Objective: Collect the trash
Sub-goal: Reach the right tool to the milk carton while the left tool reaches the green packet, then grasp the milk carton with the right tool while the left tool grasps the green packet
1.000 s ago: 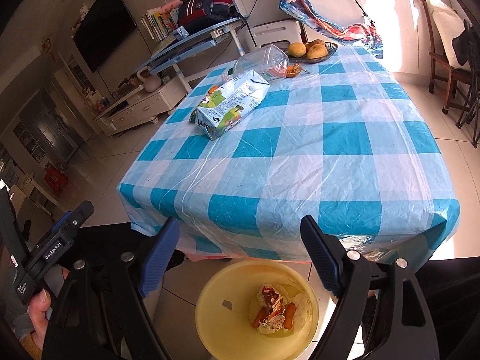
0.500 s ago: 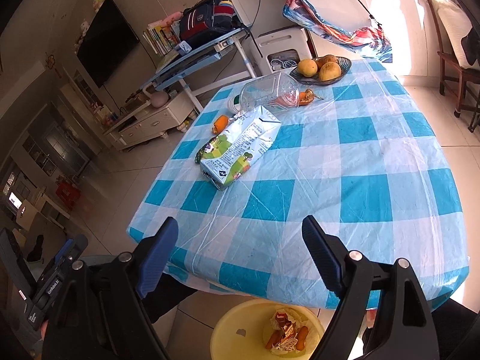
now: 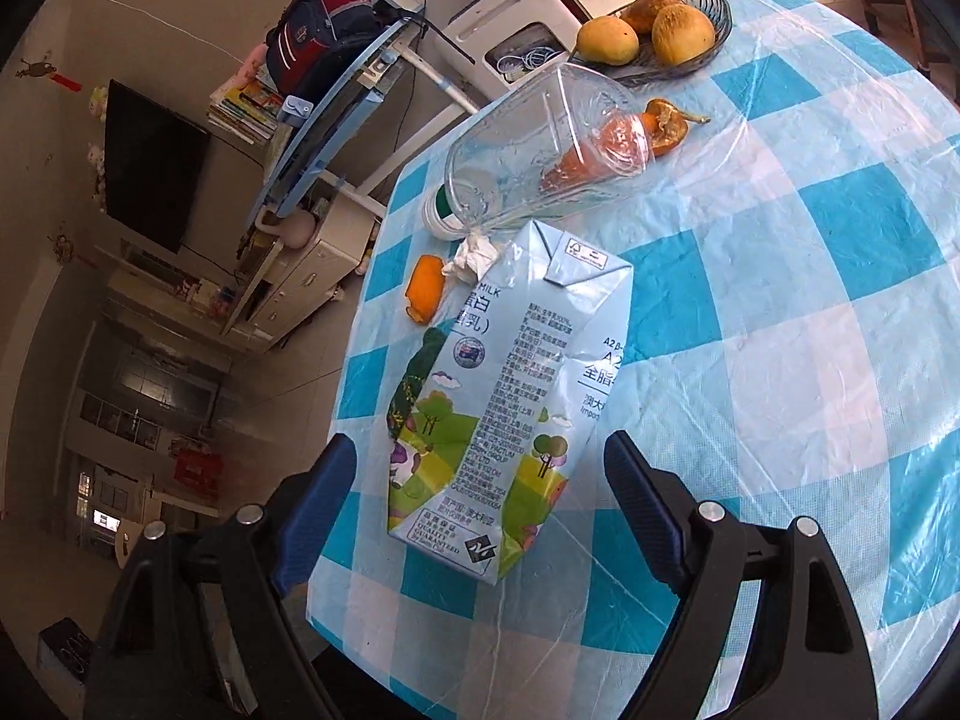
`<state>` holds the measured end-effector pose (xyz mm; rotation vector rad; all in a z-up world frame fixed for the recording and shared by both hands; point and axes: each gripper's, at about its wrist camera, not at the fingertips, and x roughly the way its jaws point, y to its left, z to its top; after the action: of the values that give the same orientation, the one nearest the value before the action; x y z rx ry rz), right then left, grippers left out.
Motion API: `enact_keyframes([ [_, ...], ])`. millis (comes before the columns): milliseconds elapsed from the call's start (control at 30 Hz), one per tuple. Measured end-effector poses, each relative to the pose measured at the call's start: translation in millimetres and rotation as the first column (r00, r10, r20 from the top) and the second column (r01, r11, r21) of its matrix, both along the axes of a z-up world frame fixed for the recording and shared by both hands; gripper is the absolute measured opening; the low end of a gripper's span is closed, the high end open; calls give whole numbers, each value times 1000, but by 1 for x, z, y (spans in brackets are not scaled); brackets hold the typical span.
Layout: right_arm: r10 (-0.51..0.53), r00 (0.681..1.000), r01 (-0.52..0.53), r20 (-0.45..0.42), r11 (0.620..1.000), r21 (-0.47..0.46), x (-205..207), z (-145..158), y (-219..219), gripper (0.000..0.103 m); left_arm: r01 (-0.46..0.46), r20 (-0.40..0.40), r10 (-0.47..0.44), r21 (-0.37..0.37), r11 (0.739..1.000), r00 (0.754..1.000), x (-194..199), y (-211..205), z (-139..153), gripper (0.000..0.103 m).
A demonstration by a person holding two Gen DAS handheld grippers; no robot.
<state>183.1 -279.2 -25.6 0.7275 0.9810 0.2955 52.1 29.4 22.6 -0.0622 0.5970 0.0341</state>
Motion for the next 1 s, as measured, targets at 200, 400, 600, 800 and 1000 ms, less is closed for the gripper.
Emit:
enact_keyframes([
  [200,-1,1000,0,-11,999,-53,18,-3,2,79,38,-36,-37,9,999,999,28,-5,-8,96],
  [400,103,995,-104,-18,992,-68,18,-3,-13,65,126,-73,-124,25,992,990,62,-35,-18,96],
  [600,192,980,-200,-56,957,-212,-3,8,-42,65,201,-126,-193,52,978,973,103,-71,-34,96],
  [800,253,964,-263,-77,891,-371,-25,7,-45,66,222,-162,-209,64,973,964,140,-102,-42,96],
  [1000,312,948,-298,-54,821,-487,-27,4,-24,65,217,-245,-206,15,976,947,172,-113,-58,64],
])
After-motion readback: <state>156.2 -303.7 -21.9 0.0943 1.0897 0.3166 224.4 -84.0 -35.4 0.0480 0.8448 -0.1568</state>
